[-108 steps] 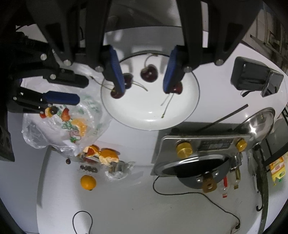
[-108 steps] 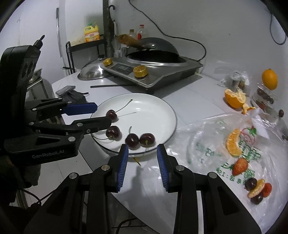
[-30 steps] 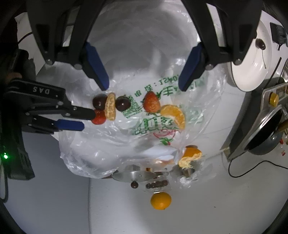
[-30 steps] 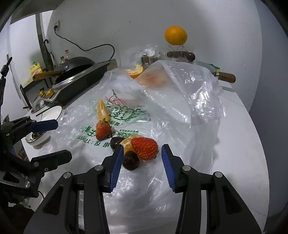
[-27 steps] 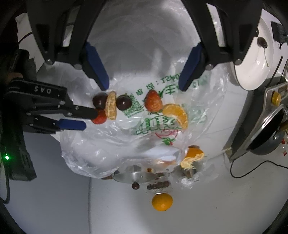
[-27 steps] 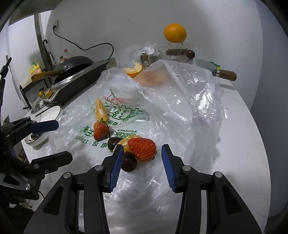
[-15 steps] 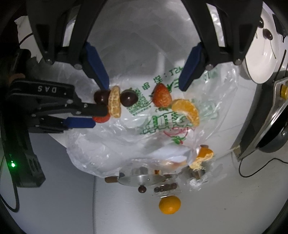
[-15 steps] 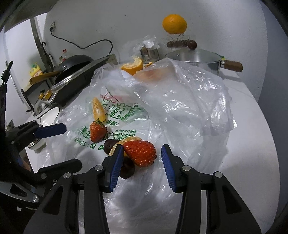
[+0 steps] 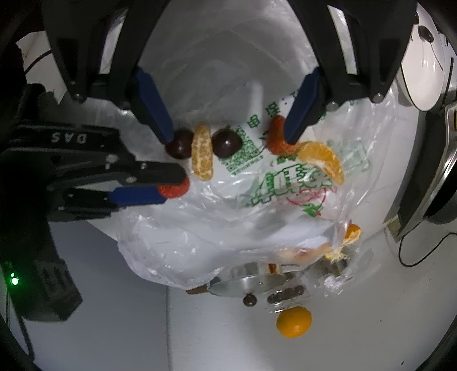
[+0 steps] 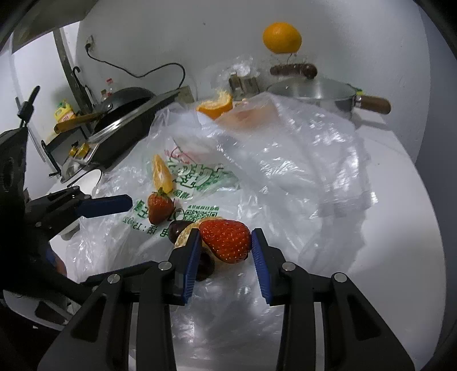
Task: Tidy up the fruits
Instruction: 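Close the left gripper on an orange segment while the right gripper grasps a strawberry, then carry the orange segment and strawberry in both grippers over to the white plate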
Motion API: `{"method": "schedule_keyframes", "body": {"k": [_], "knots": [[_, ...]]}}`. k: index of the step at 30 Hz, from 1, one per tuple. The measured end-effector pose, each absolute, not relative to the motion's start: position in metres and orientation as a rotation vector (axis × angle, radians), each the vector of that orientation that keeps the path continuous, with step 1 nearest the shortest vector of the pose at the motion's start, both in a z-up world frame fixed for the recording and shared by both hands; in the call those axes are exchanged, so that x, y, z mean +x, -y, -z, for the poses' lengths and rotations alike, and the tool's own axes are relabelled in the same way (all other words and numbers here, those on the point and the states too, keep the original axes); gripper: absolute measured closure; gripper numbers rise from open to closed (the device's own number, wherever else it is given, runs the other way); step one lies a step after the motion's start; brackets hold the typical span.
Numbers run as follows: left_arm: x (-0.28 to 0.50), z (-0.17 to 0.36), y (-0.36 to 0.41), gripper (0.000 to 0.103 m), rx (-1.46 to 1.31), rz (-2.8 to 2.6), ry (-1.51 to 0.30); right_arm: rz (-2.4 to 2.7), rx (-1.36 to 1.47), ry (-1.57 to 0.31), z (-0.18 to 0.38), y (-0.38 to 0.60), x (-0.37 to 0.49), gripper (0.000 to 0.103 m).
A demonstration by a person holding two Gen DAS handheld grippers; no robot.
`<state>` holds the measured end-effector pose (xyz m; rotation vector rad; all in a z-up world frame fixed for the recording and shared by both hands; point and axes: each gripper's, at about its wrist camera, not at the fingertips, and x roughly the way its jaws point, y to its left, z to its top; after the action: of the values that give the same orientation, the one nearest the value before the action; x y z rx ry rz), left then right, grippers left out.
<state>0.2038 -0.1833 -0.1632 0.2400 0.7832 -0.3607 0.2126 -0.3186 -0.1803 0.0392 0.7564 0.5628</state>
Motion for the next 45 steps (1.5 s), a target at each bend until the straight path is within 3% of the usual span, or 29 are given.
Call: {"method": "schedule_keyframes", "body": {"k": [8, 10, 15, 24, 31, 40, 45], "knots": [[0.214, 0.16, 0.195, 0.024, 0.263, 0.389, -0.765, -0.529, 0.06, -0.715, 0.171, 0.341, 0.211, 0.065], [0.219, 0.162, 0.199, 0.035, 0.27, 0.396, -0.776, -0.526, 0.063, -0.711, 0.17, 0.344, 0.21, 0.065], [0.232, 0.163, 0.209, 0.04, 0.272, 0.405, -0.794, -0.519, 0.074, -0.701, 0.171, 0.35, 0.209, 0.065], [0.252, 0.171, 0.223, 0.064, 0.271, 0.396, -0.847, -0.513, 0.089, -0.687, 0.171, 0.359, 0.208, 0.065], [0.26, 0.178, 0.223, 0.069, 0.248, 0.387, -0.905, -0.522, 0.099, -0.685, 0.174, 0.36, 0.208, 0.065], [0.261, 0.179, 0.231, 0.084, 0.28, 0.425, -0.928, -0.517, 0.118, -0.673, 0.175, 0.362, 0.207, 0.065], [0.262, 0.175, 0.228, 0.086, 0.262, 0.433, -0.926, -0.516, 0.126, -0.666, 0.175, 0.363, 0.205, 0.065]]}}
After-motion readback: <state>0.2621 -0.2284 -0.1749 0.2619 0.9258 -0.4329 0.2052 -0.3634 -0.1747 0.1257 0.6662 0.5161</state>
